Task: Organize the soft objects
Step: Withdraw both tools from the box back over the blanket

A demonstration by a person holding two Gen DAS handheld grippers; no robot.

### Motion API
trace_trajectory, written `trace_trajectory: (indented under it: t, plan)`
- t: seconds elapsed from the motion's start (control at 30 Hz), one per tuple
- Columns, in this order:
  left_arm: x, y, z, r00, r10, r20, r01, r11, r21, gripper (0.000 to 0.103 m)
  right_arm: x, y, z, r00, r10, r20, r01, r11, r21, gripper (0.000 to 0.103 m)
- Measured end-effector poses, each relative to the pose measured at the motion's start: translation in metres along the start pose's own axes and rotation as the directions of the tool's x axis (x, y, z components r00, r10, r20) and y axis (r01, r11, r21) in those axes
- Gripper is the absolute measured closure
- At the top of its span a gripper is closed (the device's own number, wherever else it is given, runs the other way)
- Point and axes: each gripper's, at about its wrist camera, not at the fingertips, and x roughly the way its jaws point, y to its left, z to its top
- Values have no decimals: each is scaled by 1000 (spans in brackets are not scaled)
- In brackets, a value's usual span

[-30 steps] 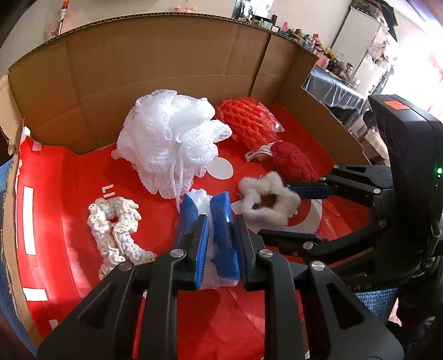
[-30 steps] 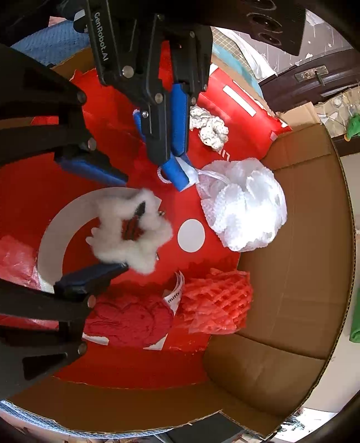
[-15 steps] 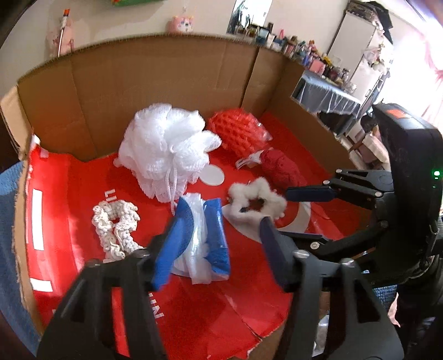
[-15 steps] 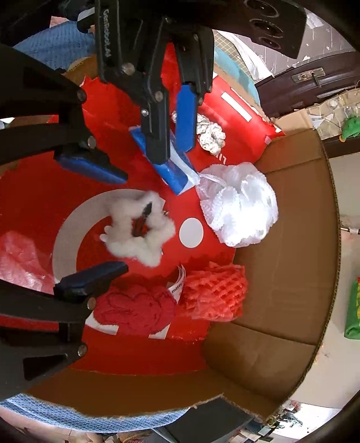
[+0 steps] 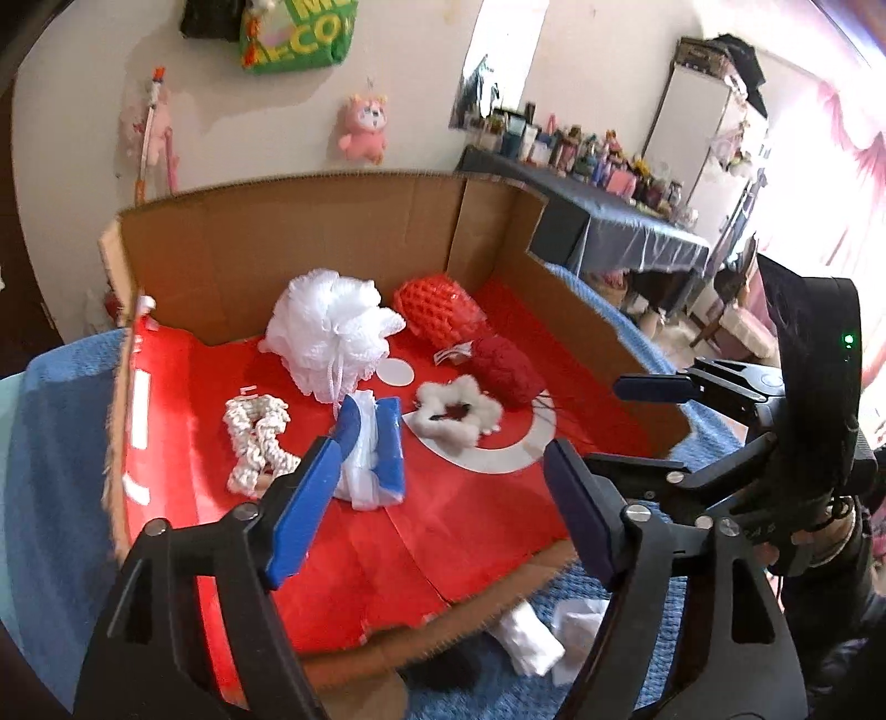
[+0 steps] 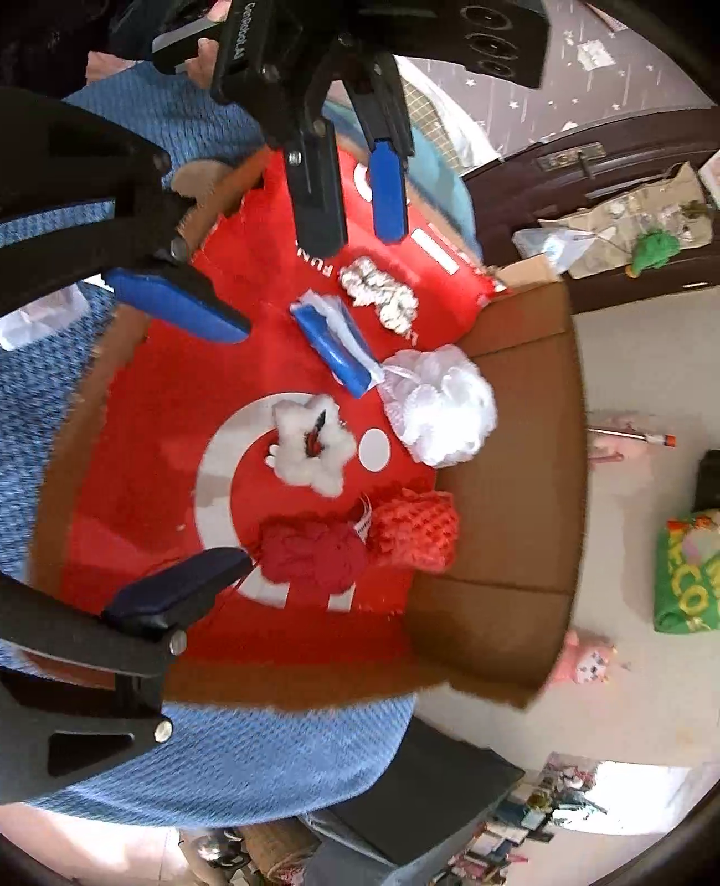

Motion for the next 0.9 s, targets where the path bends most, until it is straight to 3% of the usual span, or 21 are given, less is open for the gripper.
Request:
trace_trajectory:
  t: [0.17, 0.33, 0.4, 0.57, 0.77, 0.9]
  plan:
    - [-36, -15, -17, 995, 41, 89, -41, 999, -5, 25, -37, 8, -15, 996, -21, 89, 19, 1000, 18, 7]
    - [-69, -34, -36, 979, 88, 183, -89, 996, -5, 25, -69, 18, -30, 985, -45, 168, 40, 999, 29, 0]
    - [-82, -41, -46, 965, 130, 227, -134, 991, 2, 18, -80, 24, -38, 978, -58, 200, 52, 998, 34, 0]
    - [-103, -58, -68, 933, 194, 302, -210, 977, 23, 16, -100, 36, -57, 963, -71, 262, 58, 997, 55, 0]
    - [-116, -68, -88, 914, 227, 337, -241, 970, 1, 9, -115, 45, -78, 933, -137, 332, 115, 990, 87, 0]
    - [-118, -70, -102, 891, 288, 352, -295, 955, -33, 8, -122, 48, -95, 916, -175, 362, 141, 983, 118, 0]
